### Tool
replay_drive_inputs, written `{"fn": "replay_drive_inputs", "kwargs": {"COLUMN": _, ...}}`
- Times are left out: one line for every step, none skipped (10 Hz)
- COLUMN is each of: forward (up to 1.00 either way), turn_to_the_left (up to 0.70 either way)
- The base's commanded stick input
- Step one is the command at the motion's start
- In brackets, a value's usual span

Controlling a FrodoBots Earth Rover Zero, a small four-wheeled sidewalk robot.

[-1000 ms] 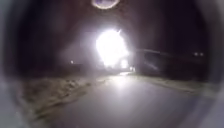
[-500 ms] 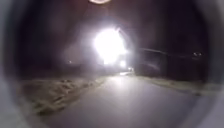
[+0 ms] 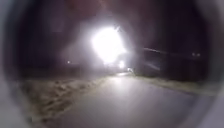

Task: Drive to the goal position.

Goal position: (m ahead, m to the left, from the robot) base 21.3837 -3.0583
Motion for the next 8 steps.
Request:
{"fn": "replay_drive_inputs", "kwargs": {"forward": 1.00, "turn_to_the_left": -0.03}}
{"fn": "replay_drive_inputs", "kwargs": {"forward": 1.00, "turn_to_the_left": -0.03}}
{"fn": "replay_drive_inputs", "kwargs": {"forward": 1.00, "turn_to_the_left": -0.03}}
{"fn": "replay_drive_inputs", "kwargs": {"forward": 1.00, "turn_to_the_left": -0.03}}
{"fn": "replay_drive_inputs", "kwargs": {"forward": 1.00, "turn_to_the_left": -0.03}}
{"fn": "replay_drive_inputs", "kwargs": {"forward": 1.00, "turn_to_the_left": -0.03}}
{"fn": "replay_drive_inputs", "kwargs": {"forward": 1.00, "turn_to_the_left": -0.03}}
{"fn": "replay_drive_inputs", "kwargs": {"forward": 1.00, "turn_to_the_left": -0.03}}
